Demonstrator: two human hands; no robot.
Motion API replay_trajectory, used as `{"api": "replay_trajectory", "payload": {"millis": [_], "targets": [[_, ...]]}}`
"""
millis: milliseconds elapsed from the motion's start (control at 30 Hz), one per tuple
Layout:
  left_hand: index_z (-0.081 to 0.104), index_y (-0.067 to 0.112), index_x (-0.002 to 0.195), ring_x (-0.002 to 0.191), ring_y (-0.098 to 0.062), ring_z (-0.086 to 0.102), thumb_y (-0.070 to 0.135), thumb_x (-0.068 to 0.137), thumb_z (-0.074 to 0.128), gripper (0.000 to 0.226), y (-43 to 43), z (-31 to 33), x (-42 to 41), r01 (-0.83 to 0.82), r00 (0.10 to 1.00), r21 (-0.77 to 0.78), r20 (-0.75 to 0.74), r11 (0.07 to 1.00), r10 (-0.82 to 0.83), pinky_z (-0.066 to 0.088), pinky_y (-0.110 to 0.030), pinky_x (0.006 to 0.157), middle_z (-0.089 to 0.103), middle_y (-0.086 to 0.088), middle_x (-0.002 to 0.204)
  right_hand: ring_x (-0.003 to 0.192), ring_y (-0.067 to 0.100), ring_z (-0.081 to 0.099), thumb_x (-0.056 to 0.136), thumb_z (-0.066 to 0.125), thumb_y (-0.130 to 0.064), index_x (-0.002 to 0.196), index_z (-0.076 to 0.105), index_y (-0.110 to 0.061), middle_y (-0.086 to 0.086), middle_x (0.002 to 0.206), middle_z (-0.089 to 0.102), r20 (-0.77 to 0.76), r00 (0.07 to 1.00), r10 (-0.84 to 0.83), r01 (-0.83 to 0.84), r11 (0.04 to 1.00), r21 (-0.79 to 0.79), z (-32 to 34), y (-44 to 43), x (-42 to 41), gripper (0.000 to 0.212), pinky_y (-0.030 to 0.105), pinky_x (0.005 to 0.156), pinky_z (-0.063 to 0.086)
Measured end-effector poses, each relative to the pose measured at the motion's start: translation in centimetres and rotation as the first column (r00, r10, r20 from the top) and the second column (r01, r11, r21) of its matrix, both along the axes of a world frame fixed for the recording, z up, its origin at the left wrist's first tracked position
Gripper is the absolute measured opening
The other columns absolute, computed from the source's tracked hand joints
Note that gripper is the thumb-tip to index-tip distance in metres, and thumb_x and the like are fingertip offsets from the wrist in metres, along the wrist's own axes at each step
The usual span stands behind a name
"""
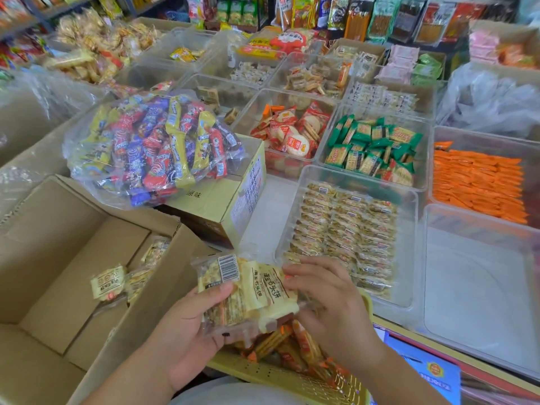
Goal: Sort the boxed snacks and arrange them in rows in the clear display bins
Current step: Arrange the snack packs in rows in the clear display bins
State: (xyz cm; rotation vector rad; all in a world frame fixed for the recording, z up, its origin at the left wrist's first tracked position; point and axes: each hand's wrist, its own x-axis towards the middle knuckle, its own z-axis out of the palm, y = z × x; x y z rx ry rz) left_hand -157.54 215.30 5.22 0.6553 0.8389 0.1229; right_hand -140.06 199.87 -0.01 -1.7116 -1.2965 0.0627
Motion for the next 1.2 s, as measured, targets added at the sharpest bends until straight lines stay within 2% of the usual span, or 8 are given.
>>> {"api": "replay_trajectory", "payload": {"millis": [100,200,300,433,500,600,900,1200], "targets": [[0.080,0.011,0.111,0.096,-0.039,0.076,0.026,0.073,0.082,0.041,0.1,-0.2,0.2,-0.022,1.000,-0.038,-0.009,0.999,0.021,0.065,-0.047,0.068,0.072,-0.024,0.123,0.125,0.013,0.057,0.075,0.075,-0.008,0.100,0.077,-0.019,-0.013,0.113,0.071,-0.154,0.988,0.005,-0.003,1.000,0.014,0.3,-0.5,1.3,0.027,0.026,0.105,0.043],[0.063,0.007,0.135,0.100,-0.039,0.076,0.029,0.078,0.075,0.062,0.6,-0.7,0.6,-0.144,0.989,-0.048,-0.026,0.988,0.143,0.066,-0.044,0.068,0.069,-0.026,0.128,0.127,0.010,0.056,0.075,0.078,-0.012,0.097,0.067,-0.026,-0.016,0.116,0.068,-0.281,0.957,-0.073,0.067,0.997,-0.029,0.8,-0.7,3.6,0.029,0.023,0.105,0.042],[0.061,0.008,0.135,0.101,-0.040,0.075,0.029,0.079,0.075,0.061,0.9,-0.9,0.5,-0.194,0.981,-0.025,-0.028,0.981,0.193,0.066,-0.041,0.063,0.070,-0.027,0.126,0.118,0.000,0.060,0.081,0.080,-0.012,0.091,0.058,-0.038,-0.019,0.114,0.068,-0.350,0.908,-0.228,0.193,0.972,-0.132,0.9,-0.2,6.2,0.036,0.011,0.093,0.044],[0.064,0.008,0.129,0.102,-0.040,0.075,0.029,0.083,0.072,0.051,0.7,-1.1,0.3,-0.186,0.982,-0.016,-0.048,0.982,0.185,0.065,-0.037,0.057,0.072,-0.025,0.122,0.078,0.005,0.062,0.084,0.079,-0.026,0.099,0.061,-0.033,-0.013,0.091,0.067,-0.136,0.906,-0.401,0.354,0.893,-0.279,-0.4,1.8,8.9,0.024,0.023,0.060,0.049],[0.063,0.009,0.130,0.103,-0.041,0.074,0.029,0.082,0.073,0.053,0.6,-1.1,0.3,-0.193,0.979,-0.015,-0.065,0.981,0.192,0.064,-0.037,0.055,0.073,-0.024,0.121,0.080,0.014,0.060,0.084,0.078,-0.027,0.101,0.063,-0.026,-0.010,0.093,0.061,0.059,0.922,-0.382,0.374,0.845,-0.381,-1.5,3.0,9.3,0.023,0.031,0.062,0.052],[0.060,0.011,0.135,0.103,-0.044,0.074,0.027,0.078,0.078,0.062,0.7,-1.2,0.1,-0.221,0.972,-0.022,-0.084,0.975,0.219,0.063,-0.039,0.054,0.069,-0.023,0.128,0.091,0.020,0.062,0.088,0.073,-0.030,0.111,0.063,-0.028,-0.005,0.106,0.060,0.147,0.948,-0.281,0.312,0.741,-0.594,-3.1,4.6,8.4,0.024,0.036,0.069,0.057],[0.064,0.014,0.130,0.102,-0.049,0.073,0.025,0.072,0.084,0.063,1.0,-1.6,-0.6,-0.267,0.957,-0.025,-0.122,0.963,0.263,0.063,-0.040,0.054,0.067,-0.019,0.134,0.121,0.023,0.054,0.090,0.066,-0.051,0.139,0.051,-0.026,0.000,0.138,0.048,-0.080,0.992,-0.102,0.013,0.695,-0.719,-5.2,5.9,6.6,0.057,0.032,0.092,0.044],[0.063,0.014,0.131,0.105,-0.049,0.071,0.024,0.077,0.082,0.058,1.0,-1.5,-0.6,-0.226,0.973,0.037,-0.043,0.973,0.228,0.063,-0.040,0.056,0.071,-0.021,0.126,0.125,0.021,0.052,0.094,0.063,-0.050,0.142,0.047,-0.031,-0.005,0.145,0.044,-0.083,0.992,-0.096,0.004,0.677,-0.736,-5.1,6.1,6.6,0.054,0.037,0.099,0.047]]}}
